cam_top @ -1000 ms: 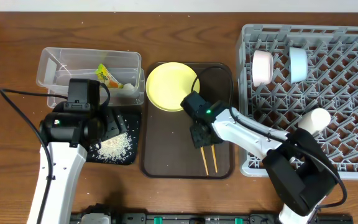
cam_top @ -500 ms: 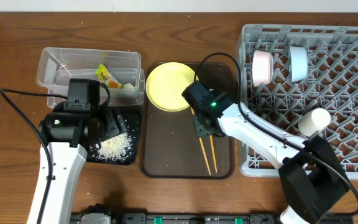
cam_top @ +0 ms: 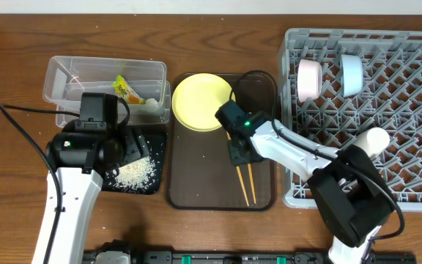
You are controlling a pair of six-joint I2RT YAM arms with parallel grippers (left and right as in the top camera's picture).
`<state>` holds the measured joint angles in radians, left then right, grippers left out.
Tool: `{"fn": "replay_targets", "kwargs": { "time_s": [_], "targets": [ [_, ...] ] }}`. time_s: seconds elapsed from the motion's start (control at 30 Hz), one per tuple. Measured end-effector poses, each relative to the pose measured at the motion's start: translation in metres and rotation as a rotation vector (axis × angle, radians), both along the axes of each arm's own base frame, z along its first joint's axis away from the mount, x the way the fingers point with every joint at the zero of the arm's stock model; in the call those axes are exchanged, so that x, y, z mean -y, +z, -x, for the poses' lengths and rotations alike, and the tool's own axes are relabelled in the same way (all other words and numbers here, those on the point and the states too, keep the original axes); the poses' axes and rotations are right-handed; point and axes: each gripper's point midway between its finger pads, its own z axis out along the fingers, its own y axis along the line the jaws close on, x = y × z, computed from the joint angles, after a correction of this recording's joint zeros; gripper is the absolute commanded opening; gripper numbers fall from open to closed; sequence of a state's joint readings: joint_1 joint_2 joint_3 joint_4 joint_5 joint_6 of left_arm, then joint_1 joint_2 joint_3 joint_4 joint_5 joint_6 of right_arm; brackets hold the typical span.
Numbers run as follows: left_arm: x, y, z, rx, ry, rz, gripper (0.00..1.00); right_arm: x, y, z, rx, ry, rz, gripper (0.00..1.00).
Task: Sort waste into correct bins and load items into the dishwasher rack
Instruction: 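Grasp one wooden chopstick with the right gripper, then drop the chopstick into the left edge of the rack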
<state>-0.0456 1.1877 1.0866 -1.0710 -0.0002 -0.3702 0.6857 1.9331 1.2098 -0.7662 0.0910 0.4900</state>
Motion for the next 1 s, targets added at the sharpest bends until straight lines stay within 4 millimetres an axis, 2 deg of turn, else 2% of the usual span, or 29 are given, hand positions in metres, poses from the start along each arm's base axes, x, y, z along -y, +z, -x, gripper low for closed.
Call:
{"fn": "replay_targets", "kwargs": {
  "time_s": [0.13,0.2,0.4,0.53,0.63,0.8,0.87,0.93,1.0],
  "targets": [
    [0.0,0.0,0.0,0.0,0.0,0.0,0.88,-0.005,-0.001,0.002,-0.017,0.0,-0.024,0.09],
    [0.0,0.0,0.0,0.0,0.0,0.0,0.88,-0.005,-0.001,0.002,-0.019,0.001,-0.023,0.01],
    [0.0,0.0,0.0,0.0,0.0,0.0,0.88,-0.004,0.001,0.002,-0.021,-0.008,-0.024,0.01],
    [0.0,0.0,0.0,0.0,0.0,0.0,0.88,0.009,0.008,0.003,-0.044,-0.039,-0.023,0.01],
    [0.0,0.0,0.0,-0.002,0.0,0.0,0.88,0.024,0.035,-0.01,0.004,-0.071,-0.061,0.01],
    [0.0,0.0,0.001,-0.002,0.0,0.0,0.88,0.049,0.118,-0.032,0.192,-0.093,-0.168,0.01],
    [0.0,0.0,0.001,-0.002,0.0,0.0,0.88,0.067,0.148,-0.034,0.253,-0.116,-0.188,0.01],
    [0.0,0.0,0.001,-0.002,0.0,0.0,0.89,0.086,0.16,-0.032,0.267,-0.143,-0.181,0.01],
    [0.0,0.0,0.001,-0.003,0.0,0.0,0.88,0.103,0.16,-0.029,0.248,-0.167,-0.155,0.01]
  ]
}}
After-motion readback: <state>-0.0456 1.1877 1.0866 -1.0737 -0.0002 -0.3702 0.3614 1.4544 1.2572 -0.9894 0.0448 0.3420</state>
